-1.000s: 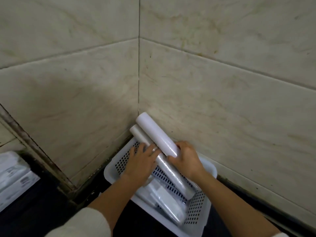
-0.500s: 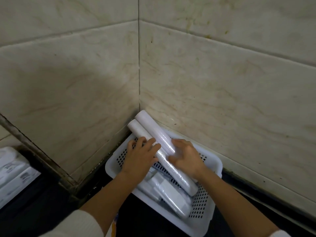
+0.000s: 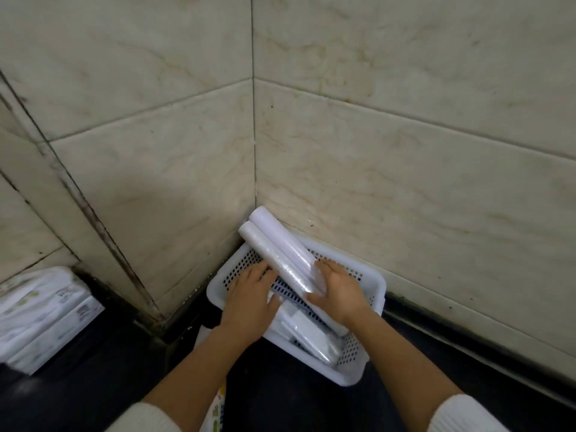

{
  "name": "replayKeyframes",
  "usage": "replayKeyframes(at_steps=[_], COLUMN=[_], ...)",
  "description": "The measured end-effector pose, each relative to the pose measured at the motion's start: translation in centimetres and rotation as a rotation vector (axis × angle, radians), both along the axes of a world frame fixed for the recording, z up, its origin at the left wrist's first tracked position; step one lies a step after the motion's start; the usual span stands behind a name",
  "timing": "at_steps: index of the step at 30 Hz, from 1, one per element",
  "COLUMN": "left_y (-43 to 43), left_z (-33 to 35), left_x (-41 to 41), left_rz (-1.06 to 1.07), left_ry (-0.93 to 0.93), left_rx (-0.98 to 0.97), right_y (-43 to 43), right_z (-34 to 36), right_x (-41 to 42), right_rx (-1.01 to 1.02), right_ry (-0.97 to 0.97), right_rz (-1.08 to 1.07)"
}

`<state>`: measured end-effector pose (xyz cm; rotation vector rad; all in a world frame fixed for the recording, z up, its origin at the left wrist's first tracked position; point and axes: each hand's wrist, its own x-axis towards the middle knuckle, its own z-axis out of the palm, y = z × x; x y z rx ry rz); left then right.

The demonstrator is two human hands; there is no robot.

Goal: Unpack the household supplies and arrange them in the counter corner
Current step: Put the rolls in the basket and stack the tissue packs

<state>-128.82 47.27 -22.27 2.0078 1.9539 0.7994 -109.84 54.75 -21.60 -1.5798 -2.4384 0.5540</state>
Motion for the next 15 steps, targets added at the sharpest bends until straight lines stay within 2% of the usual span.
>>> replayKeyframes(at_steps=[4,7,11,15], left_y=[-5.5,-10.7,-17.3,-22.3], left_z=[0.9,-0.3,-3.5,-5.8], left_x=[0.6,1.2,1.6,1.8], left_rz=[0.175,0.288,0.426,0.453], left_ry=[-0.234,-0.275,-0.194,-0.029], left_rx=[0.151,0.159,-0.091,-0.456], right_y=[-4.7,-10.5,-18.0,-23.8], right_z=[1.6,2.1,1.2,-0.8], right_x=[2.2,4.9,8.3,10.6], right_rx=[0.029,0.024,0.03,-0.134], right_ry=[0.255,0.379,0.325,0.123], right_rz=[-0.124,-0.205,-0.212,-0.179])
